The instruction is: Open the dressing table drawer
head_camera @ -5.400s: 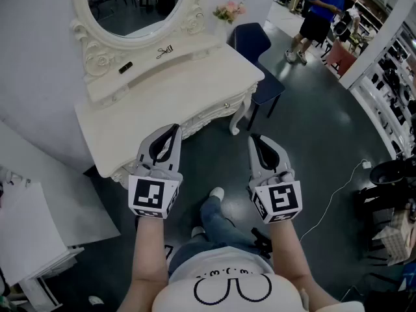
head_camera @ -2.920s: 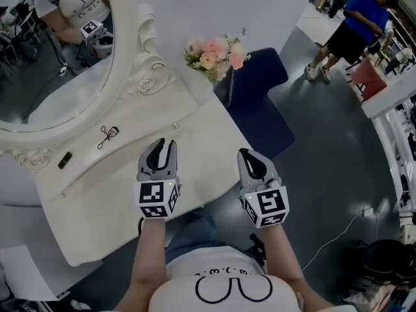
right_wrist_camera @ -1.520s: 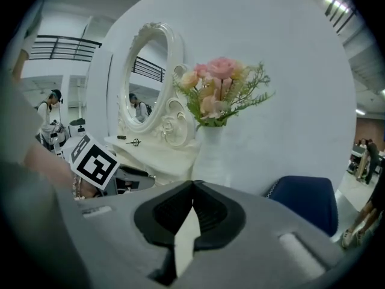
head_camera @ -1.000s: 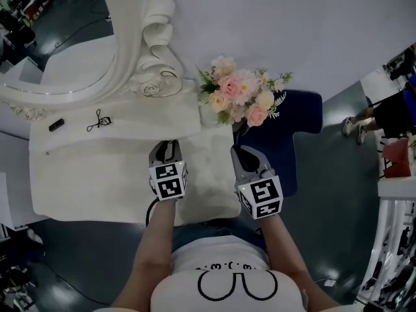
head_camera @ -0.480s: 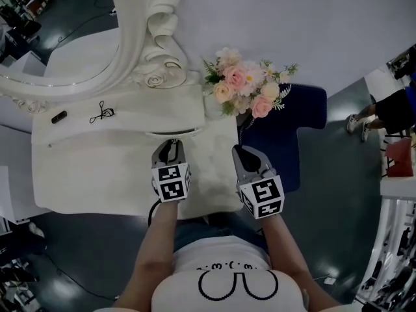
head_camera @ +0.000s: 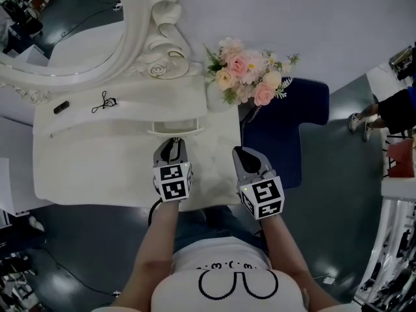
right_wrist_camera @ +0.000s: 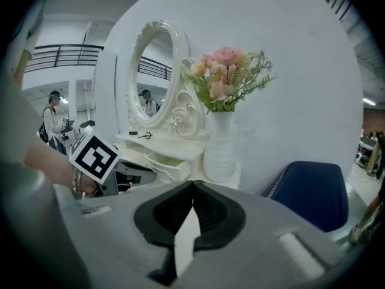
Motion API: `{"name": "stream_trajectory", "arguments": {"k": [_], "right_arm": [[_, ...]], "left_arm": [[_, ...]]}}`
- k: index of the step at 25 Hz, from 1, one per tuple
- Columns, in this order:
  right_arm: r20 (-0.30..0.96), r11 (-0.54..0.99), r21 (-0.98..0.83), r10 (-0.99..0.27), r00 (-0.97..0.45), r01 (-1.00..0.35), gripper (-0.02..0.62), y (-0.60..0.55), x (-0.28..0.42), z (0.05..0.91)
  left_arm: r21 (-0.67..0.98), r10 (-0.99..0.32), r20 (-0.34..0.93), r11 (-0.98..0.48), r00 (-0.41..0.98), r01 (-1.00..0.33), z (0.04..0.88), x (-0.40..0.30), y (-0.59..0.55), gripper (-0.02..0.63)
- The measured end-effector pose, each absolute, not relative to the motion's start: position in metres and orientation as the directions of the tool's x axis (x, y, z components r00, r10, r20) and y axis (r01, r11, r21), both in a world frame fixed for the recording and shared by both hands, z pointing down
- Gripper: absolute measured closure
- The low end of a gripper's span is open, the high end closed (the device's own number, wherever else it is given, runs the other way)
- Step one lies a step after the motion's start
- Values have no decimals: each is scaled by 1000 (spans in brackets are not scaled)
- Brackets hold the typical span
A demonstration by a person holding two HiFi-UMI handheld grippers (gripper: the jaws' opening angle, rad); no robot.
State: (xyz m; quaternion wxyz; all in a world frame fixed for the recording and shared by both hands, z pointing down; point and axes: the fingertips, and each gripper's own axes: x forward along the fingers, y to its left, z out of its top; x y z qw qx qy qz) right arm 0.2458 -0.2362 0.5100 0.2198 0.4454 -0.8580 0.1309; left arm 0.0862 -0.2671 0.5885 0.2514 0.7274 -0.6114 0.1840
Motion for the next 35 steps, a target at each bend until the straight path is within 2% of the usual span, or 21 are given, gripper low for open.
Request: {"name": "stream_trajectory", "arguments": {"k": [17,21,35], "right_arm": [[484,585,-43,-697,-529,-810,595,-211,245,512],[479,585,-38,-701,-529,-810,595,-211,244,508],[392,572,-23,-749,-534,-820,595,-237,216,468]], "left_arm": [[126,-808,563,-124,174,-984,588,91,-231,512],[140,-815,549,-129,185,-982,584,90,-229,445],[108,-887,438,-108,145,-988,514,38,-240,442]]}}
